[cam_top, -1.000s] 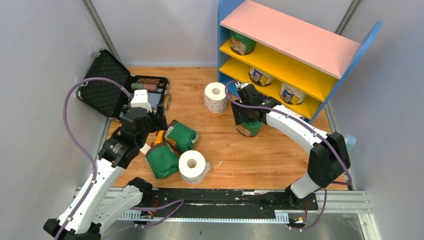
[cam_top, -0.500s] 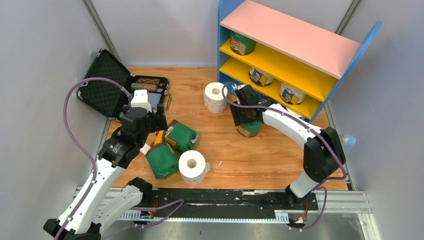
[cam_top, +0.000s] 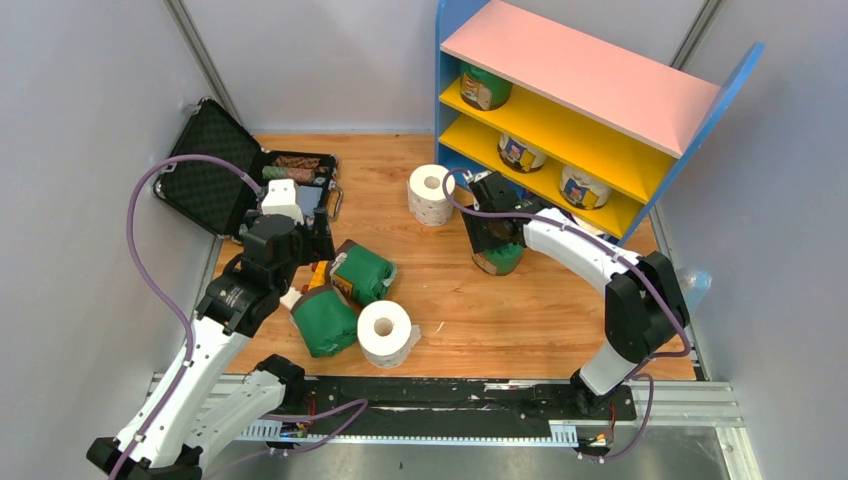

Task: Place and organize the paper towels onto the shelf
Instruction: Pick up the paper towel from the center of the board.

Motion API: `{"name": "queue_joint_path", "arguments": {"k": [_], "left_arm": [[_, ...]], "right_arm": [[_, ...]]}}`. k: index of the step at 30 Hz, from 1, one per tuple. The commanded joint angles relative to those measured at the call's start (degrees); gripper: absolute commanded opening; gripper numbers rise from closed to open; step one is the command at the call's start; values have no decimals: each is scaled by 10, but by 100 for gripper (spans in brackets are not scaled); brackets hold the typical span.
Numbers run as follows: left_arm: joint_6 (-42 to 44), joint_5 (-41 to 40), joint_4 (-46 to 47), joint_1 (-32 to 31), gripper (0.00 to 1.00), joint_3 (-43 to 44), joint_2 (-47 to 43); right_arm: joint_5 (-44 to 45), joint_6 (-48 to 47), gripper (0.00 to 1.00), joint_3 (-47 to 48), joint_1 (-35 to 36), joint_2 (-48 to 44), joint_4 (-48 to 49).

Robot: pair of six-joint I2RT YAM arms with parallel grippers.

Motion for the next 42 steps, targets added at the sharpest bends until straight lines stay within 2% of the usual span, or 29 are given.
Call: {"name": "queue_joint_path", "arguments": {"k": [1, 7, 17, 23, 29, 37, 42], "left_arm": [[8, -6, 16, 3, 100, -1, 1], [8, -6, 16, 3, 100, -1, 0], [7, -4, 17, 3, 100, -1, 2], [7, -1, 17, 3, 100, -1, 5], [6, 1, 17, 3, 100, -2, 9], [5, 7, 18, 3, 100, -1, 15], [5, 9, 18, 3, 100, -2, 14]], "right_arm": [[-10, -2, 47, 0, -1, 0, 1], [0, 0, 34, 18, -1, -23, -35], [-6, -22, 25, 122, -1, -74, -142], [18, -74, 27, 226, -1, -77, -196], [38, -171, 21, 320, -1, -78, -212], [36, -259, 23, 470, -9, -43, -216], [-4, -291, 23, 520, -44, -5, -221]]}}
